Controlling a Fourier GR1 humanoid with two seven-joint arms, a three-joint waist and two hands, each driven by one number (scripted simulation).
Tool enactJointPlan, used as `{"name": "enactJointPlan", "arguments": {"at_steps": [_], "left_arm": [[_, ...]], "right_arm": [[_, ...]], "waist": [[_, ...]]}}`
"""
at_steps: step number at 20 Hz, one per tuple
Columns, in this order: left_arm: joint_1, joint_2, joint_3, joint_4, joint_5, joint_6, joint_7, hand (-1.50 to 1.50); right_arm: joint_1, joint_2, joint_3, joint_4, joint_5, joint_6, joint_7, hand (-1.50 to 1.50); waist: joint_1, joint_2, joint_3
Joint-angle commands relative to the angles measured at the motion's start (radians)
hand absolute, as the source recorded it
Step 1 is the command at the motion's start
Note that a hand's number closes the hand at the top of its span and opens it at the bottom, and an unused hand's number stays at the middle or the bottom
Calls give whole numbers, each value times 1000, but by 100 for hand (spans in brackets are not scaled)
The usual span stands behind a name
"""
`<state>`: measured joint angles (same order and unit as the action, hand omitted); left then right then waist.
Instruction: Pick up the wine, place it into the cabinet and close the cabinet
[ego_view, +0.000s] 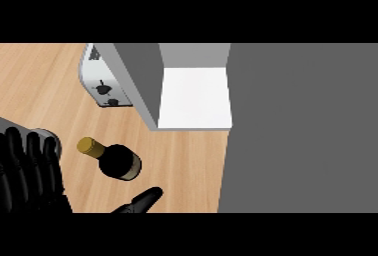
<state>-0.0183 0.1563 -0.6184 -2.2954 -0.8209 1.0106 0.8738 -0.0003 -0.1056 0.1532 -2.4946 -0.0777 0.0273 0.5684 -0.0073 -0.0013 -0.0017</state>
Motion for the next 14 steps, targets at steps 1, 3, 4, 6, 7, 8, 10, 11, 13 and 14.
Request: {"name": "enactJointPlan", "arguments": {"at_steps": [1,3,4,6,7,8,10,11,13,14], "left_arm": [[31,98,58,-41,203,65,-38,-150],[41,115,35,29,279,131,-119,-150],[60,102,16,63,285,159,-155,-150],[81,104,-25,95,337,183,-238,-150],[138,192,-8,-19,425,179,-250,-150],[64,128,-5,113,453,206,-302,-150],[37,115,-2,195,527,221,-377,-150],[70,131,13,153,554,213,-403,-150],[60,143,61,175,638,190,-480,-150],[93,94,6,232,620,225,-561,-150]], "right_arm": [[32,-19,-54,-84,-66,24,5,-150],[41,-3,25,-132,-9,3,55,-150],[34,3,28,-167,-6,-21,88,-150],[-24,-27,-48,-87,-77,12,64,-150],[34,-5,-21,-58,-53,27,-22,-150],[-46,2,1,-95,-21,-24,92,-150],[-3,-1,32,-113,-9,0,58,-150],[-65,-28,-43,-130,-72,-17,152,-150],[8,-16,-34,-126,-54,7,66,-150],[0,-12,-17,-114,-41,5,71,-150]], "waist": [[0,2,0],[-4,1,-1],[-6,0,-2],[2,1,0],[4,0,-1],[-1,2,-2],[-10,2,-3],[-1,1,-3],[-4,1,-2],[-2,1,-2]]}}
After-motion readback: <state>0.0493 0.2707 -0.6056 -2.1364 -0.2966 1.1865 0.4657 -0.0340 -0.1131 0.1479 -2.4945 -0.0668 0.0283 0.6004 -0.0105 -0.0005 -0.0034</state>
